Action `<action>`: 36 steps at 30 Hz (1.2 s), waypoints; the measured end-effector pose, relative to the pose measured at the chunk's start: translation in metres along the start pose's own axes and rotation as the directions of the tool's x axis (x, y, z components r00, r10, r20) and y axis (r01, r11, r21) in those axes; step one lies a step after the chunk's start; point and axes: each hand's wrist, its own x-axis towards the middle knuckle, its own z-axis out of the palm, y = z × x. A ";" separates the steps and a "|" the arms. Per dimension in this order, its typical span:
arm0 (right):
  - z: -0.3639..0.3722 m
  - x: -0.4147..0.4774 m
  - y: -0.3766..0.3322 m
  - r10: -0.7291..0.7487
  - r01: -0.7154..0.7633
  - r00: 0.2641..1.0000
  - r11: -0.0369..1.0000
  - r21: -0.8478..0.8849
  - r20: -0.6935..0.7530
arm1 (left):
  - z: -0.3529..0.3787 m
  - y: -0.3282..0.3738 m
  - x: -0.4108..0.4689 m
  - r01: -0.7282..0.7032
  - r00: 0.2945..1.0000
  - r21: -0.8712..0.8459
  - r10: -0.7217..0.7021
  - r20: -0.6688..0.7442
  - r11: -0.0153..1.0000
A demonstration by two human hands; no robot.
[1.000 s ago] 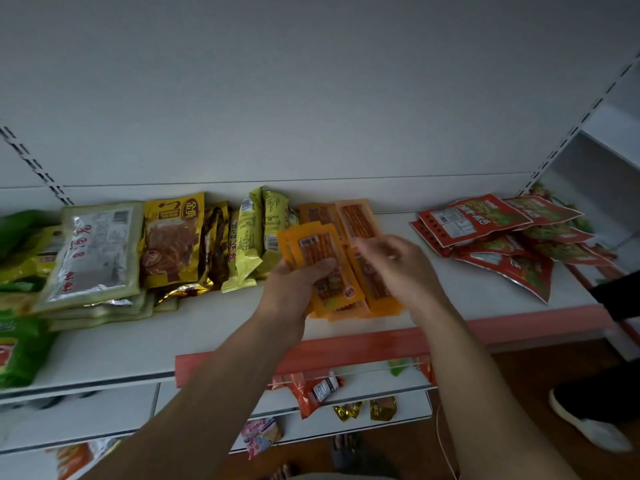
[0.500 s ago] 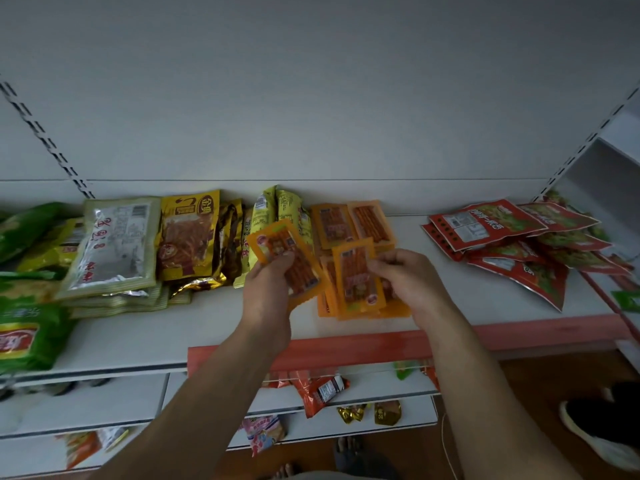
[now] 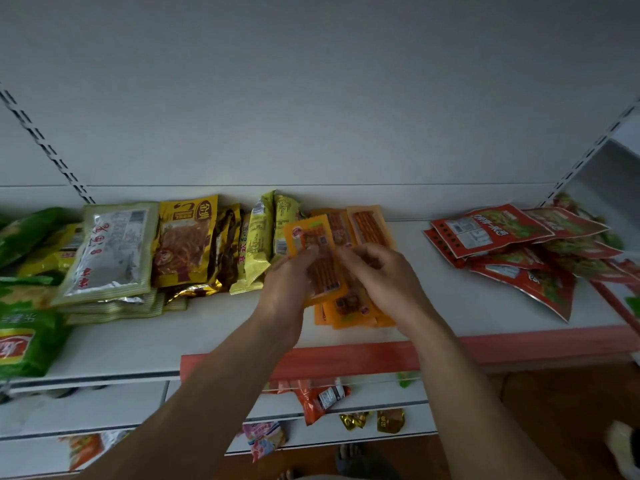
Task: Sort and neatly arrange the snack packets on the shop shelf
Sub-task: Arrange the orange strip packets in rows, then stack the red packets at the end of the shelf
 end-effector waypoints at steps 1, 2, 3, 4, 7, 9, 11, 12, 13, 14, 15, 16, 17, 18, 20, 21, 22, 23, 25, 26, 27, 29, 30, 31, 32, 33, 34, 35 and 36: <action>0.000 0.001 -0.002 -0.010 0.009 1.000 1.000 0.030 0.019 | 0.004 0.001 0.002 -0.005 1.000 0.005 0.005 0.016 1.000; -0.002 0.004 -0.003 -0.011 0.010 1.000 0.999 0.051 0.015 | 0.009 0.002 0.004 -0.008 0.999 0.011 0.008 0.033 1.000; -0.004 0.007 -0.002 -0.003 0.003 1.000 0.997 0.075 0.003 | 0.012 0.003 0.006 -0.011 0.998 0.020 0.010 0.055 1.000; -0.008 0.010 -0.001 0.013 -0.013 1.000 0.994 0.104 0.000 | 0.016 0.003 0.008 -0.018 0.996 0.028 0.015 0.082 0.999; -0.018 0.019 0.002 0.076 -0.091 0.994 0.972 0.217 0.077 | 0.025 0.003 0.016 -0.019 0.991 0.027 0.015 0.135 0.999; -0.025 0.028 0.004 0.134 -0.158 0.985 0.952 0.263 0.109 | 0.029 0.003 0.021 -0.010 0.990 0.050 0.003 0.141 0.999; -0.032 0.042 0.008 0.200 -0.221 0.974 0.934 0.281 0.103 | 0.031 0.002 0.025 -0.034 0.991 0.106 0.020 0.129 0.994; -0.034 0.051 0.009 0.229 -0.245 0.969 0.925 0.289 0.089 | 0.030 0.000 0.026 -0.073 0.993 0.171 0.056 0.102 0.983; -0.036 0.061 0.010 0.250 -0.259 0.966 0.921 0.291 0.067 | 0.028 -0.001 0.026 -0.137 0.990 0.286 0.119 0.077 0.948; -0.036 0.070 0.010 0.259 -0.260 0.965 0.927 0.268 0.039 | 0.026 -0.003 0.027 -0.216 0.976 0.450 0.206 0.071 0.866; -0.035 0.080 0.010 0.255 -0.252 0.967 0.942 0.221 0.015 | 0.023 -0.005 0.027 -0.292 0.950 0.616 0.299 0.096 0.732; -0.033 0.090 0.010 0.244 -0.241 0.970 0.957 0.162 0.002 | 0.020 -0.009 0.026 -0.348 0.916 0.749 0.376 0.143 0.564; -0.030 0.099 0.010 0.233 -0.232 0.972 0.967 0.104 0.001 | 0.017 -0.012 0.027 -0.379 0.883 0.827 0.429 0.190 0.415; -0.028 0.106 0.009 0.219 -0.219 0.976 0.975 0.037 -0.003 | 0.016 -0.014 0.027 -0.392 0.861 0.862 0.459 0.220 0.322; -0.024 0.118 0.009 0.175 -0.176 0.984 0.967 -0.184 -0.022 | 0.014 -0.014 0.028 -0.381 0.850 0.887 0.475 0.226 0.260; -0.022 0.121 0.009 0.147 -0.149 0.989 0.938 -0.314 -0.031 | 0.013 -0.013 0.029 -0.370 0.852 0.896 0.475 0.221 0.246; -0.021 0.123 0.011 0.121 -0.124 0.992 0.896 -0.426 -0.034 | 0.012 -0.012 0.030 -0.362 0.854 0.901 0.473 0.218 0.238; -0.020 0.124 0.012 0.096 -0.098 0.995 0.853 -0.513 -0.031 | 0.012 -0.011 0.030 -0.362 0.856 0.901 0.469 0.218 0.240; -0.016 0.122 0.016 0.036 -0.055 0.998 0.771 -0.634 -0.042 | 0.012 -0.010 0.028 -0.372 0.859 0.892 0.460 0.225 0.257; -0.014 0.121 0.018 0.001 -0.042 0.998 0.740 -0.671 -0.061 | 0.012 -0.009 0.028 -0.374 0.860 0.892 0.455 0.230 0.255; -0.013 0.121 0.018 -0.030 -0.034 0.996 0.724 -0.689 -0.080 | 0.011 -0.008 0.027 -0.371 0.863 0.895 0.448 0.232 0.250; -0.013 0.118 0.016 -0.054 -0.030 0.993 0.732 -0.680 -0.101 | 0.008 -0.006 0.026 -0.367 0.867 0.901 0.436 0.241 0.232; -0.014 0.116 0.015 -0.056 -0.028 0.993 0.745 -0.666 -0.104 | 0.006 -0.004 0.025 -0.368 0.867 0.904 0.430 0.251 0.216; -0.014 0.113 0.014 -0.064 -0.022 0.992 0.759 -0.651 -0.108 | 0.004 -0.002 0.024 -0.371 0.868 0.907 0.423 0.262 0.200; -0.015 0.110 0.012 -0.079 -0.016 0.990 0.772 -0.635 -0.120 | 0.003 -0.001 0.024 -0.376 0.867 0.909 0.416 0.275 0.183; -0.016 0.107 0.009 -0.096 -0.012 0.985 0.784 -0.621 -0.141 | 0.003 0.001 0.023 -0.386 0.863 0.908 0.412 0.293 0.162; -0.019 0.104 0.006 -0.112 -0.016 0.979 0.791 -0.612 -0.169 | 0.002 0.003 0.023 -0.401 0.857 0.906 0.405 0.318 0.138; -0.024 0.101 0.004 -0.124 -0.023 0.972 0.791 -0.611 -0.198 | 0.003 0.004 0.024 -0.419 0.851 0.901 0.395 0.347 0.112; -0.030 0.098 0.002 -0.131 -0.034 0.967 0.785 -0.619 -0.218 | 0.004 0.005 0.025 -0.435 0.845 0.897 0.381 0.375 0.081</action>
